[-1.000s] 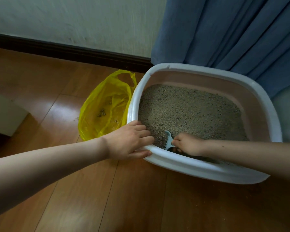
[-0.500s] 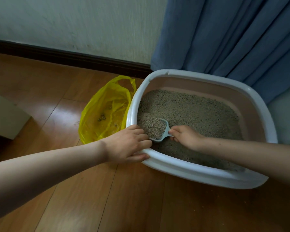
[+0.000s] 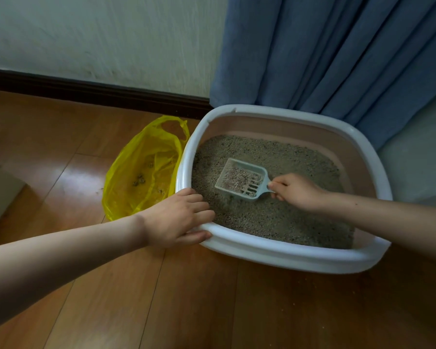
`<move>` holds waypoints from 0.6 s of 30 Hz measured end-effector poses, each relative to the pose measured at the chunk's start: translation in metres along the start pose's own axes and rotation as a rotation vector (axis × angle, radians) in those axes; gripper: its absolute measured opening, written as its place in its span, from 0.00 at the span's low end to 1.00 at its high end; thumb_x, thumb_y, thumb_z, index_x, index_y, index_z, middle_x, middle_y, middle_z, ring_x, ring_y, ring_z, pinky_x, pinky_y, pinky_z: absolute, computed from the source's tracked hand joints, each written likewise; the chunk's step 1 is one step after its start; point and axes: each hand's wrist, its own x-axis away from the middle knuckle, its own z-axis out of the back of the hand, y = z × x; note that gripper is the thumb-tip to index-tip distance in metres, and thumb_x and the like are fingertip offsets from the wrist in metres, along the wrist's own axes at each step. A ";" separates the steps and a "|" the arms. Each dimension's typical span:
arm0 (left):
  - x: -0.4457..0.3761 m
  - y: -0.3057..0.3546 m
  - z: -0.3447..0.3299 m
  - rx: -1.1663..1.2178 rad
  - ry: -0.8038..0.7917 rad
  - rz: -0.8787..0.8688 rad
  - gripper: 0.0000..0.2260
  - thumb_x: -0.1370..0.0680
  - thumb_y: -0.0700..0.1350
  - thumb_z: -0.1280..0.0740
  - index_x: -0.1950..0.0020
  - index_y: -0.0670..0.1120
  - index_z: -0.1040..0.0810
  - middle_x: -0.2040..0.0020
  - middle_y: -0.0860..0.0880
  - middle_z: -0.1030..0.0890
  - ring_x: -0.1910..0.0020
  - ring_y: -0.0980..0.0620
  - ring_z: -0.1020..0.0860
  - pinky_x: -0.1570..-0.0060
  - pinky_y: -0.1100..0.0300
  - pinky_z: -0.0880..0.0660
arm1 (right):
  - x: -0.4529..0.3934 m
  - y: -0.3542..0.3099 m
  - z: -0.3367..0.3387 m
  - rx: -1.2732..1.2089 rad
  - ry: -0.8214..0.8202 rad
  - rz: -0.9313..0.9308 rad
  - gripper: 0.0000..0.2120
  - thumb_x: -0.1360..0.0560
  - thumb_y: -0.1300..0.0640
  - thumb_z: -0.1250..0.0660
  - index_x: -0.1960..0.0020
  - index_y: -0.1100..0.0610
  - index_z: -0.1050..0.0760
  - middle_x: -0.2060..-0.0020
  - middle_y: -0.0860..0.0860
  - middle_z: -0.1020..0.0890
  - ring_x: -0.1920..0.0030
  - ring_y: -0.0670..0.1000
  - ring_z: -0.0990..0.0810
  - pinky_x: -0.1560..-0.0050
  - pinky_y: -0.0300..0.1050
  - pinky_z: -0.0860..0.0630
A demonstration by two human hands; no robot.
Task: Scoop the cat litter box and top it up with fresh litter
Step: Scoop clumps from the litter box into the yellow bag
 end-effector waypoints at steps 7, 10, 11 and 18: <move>-0.001 0.000 0.001 0.002 0.016 -0.017 0.13 0.18 0.56 0.42 0.52 0.48 0.27 0.58 0.50 0.25 0.57 0.48 0.28 0.49 0.56 0.36 | 0.004 0.001 0.004 -0.003 -0.001 0.005 0.16 0.18 0.52 0.43 0.62 0.55 0.25 0.70 0.50 0.26 0.72 0.49 0.31 0.68 0.43 0.34; 0.000 0.000 0.002 0.006 0.008 -0.014 0.13 0.18 0.56 0.42 0.51 0.48 0.27 0.57 0.50 0.24 0.57 0.48 0.28 0.48 0.56 0.36 | 0.007 -0.002 -0.006 0.008 -0.058 0.011 0.16 0.19 0.52 0.42 0.61 0.55 0.24 0.70 0.51 0.25 0.70 0.50 0.29 0.67 0.43 0.32; 0.000 0.000 0.002 0.005 0.007 -0.013 0.13 0.18 0.56 0.42 0.51 0.48 0.27 0.57 0.50 0.24 0.57 0.48 0.28 0.48 0.56 0.36 | 0.006 -0.001 -0.004 -0.005 -0.050 0.004 0.16 0.19 0.52 0.42 0.61 0.56 0.24 0.70 0.50 0.25 0.71 0.50 0.30 0.67 0.43 0.32; 0.000 0.000 0.001 0.008 0.008 -0.012 0.13 0.18 0.56 0.42 0.51 0.48 0.27 0.57 0.50 0.24 0.57 0.47 0.28 0.48 0.55 0.35 | 0.003 0.002 0.010 -0.035 0.000 -0.018 0.16 0.19 0.53 0.42 0.62 0.56 0.24 0.71 0.50 0.25 0.71 0.49 0.31 0.68 0.42 0.34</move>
